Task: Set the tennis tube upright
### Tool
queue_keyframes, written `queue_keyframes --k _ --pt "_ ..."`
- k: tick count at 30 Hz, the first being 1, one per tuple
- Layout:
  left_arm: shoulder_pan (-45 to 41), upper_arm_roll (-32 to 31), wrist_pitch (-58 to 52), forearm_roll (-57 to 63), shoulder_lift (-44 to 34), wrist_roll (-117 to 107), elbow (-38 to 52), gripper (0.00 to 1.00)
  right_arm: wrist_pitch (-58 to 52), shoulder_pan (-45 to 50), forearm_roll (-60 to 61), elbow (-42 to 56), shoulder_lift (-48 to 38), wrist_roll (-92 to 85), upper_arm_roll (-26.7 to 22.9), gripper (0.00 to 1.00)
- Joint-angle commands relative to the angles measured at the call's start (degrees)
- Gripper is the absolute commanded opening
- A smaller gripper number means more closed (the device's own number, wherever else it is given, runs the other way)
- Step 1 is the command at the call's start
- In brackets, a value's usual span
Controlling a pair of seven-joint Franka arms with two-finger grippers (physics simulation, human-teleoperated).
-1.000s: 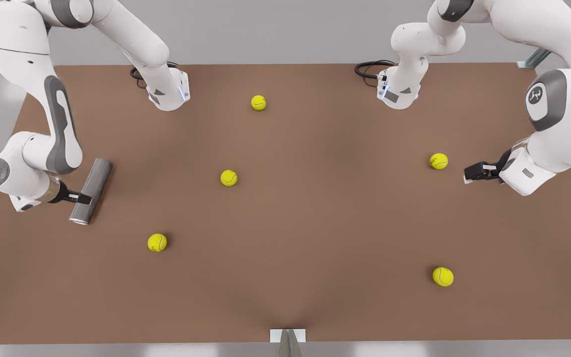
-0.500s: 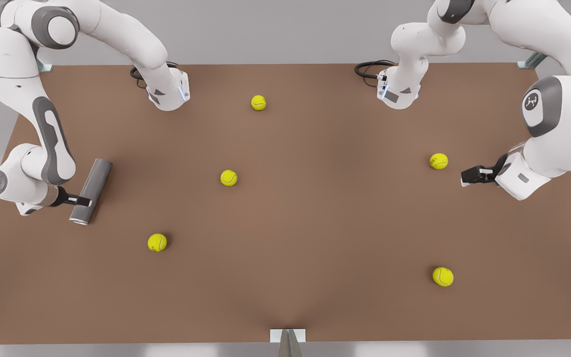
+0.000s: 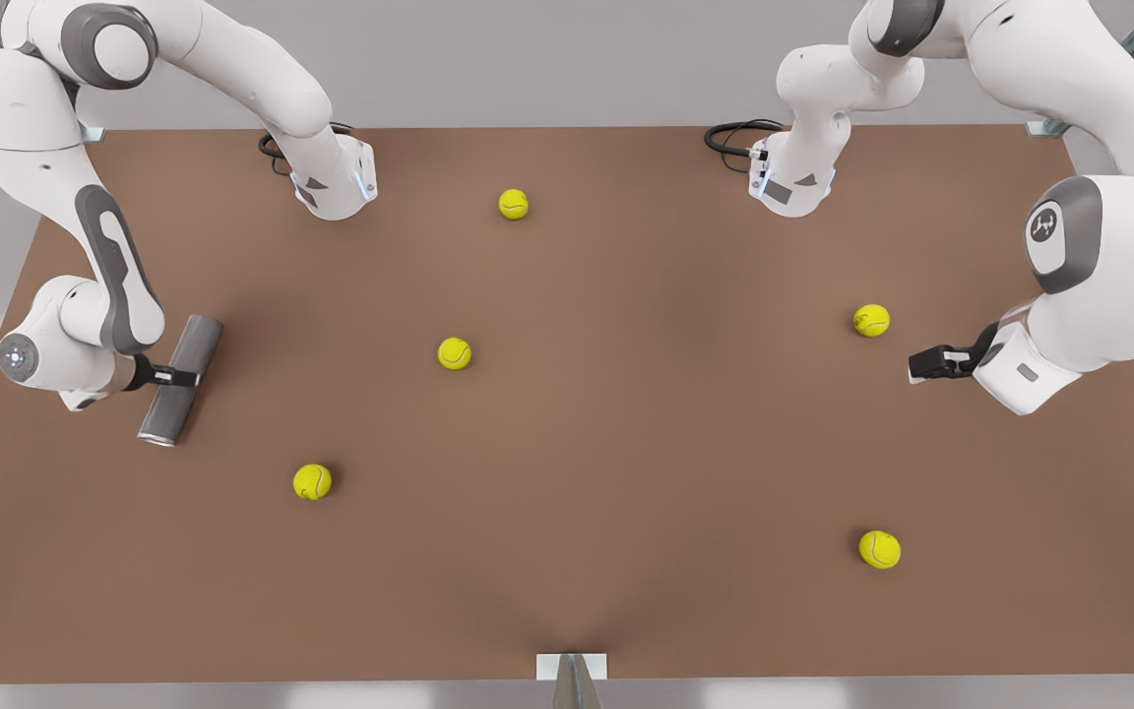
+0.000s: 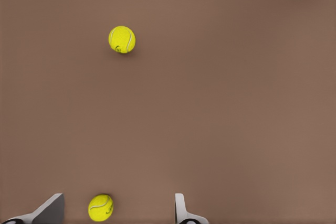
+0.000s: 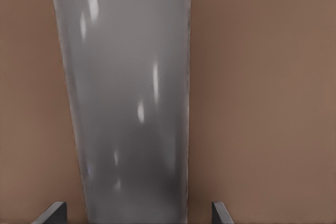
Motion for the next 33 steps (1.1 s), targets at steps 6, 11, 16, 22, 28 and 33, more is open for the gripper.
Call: queue_keyframes --k 6,11,16,22,28,33 --pt "0.0 0.0 0.1 -0.1 0.8 -0.1 0.0 1.0 0.3 -0.1 -0.1 0.2 0.5 -0.1 0.0 1.0" --pt "-0.2 0.0 0.4 -0.1 1.3 -0.1 0.0 1.0 0.4 -0.5 -0.1 0.2 1.9 -0.2 -0.1 1.0" --pt "-0.2 0.0 0.5 -0.1 1.5 -0.1 0.0 1.0 0.4 -0.4 -0.1 0.1 2.3 -0.2 -0.1 1.0" --pt "-0.3 0.0 0.4 -0.1 1.8 -0.1 0.0 1.0 -0.1 -0.4 -0.1 0.1 2.5 -0.7 -0.1 0.63" --pt "-0.7 0.0 0.4 -0.1 1.8 -0.3 0.0 1.0 -0.3 -0.2 -0.1 0.2 2.4 -0.7 0.0 0.57" --pt "-1.0 0.0 0.4 -0.1 1.8 -0.4 0.0 1.0 -5.0 0.7 -0.1 2.6 1.7 -0.7 1.9 0.58"
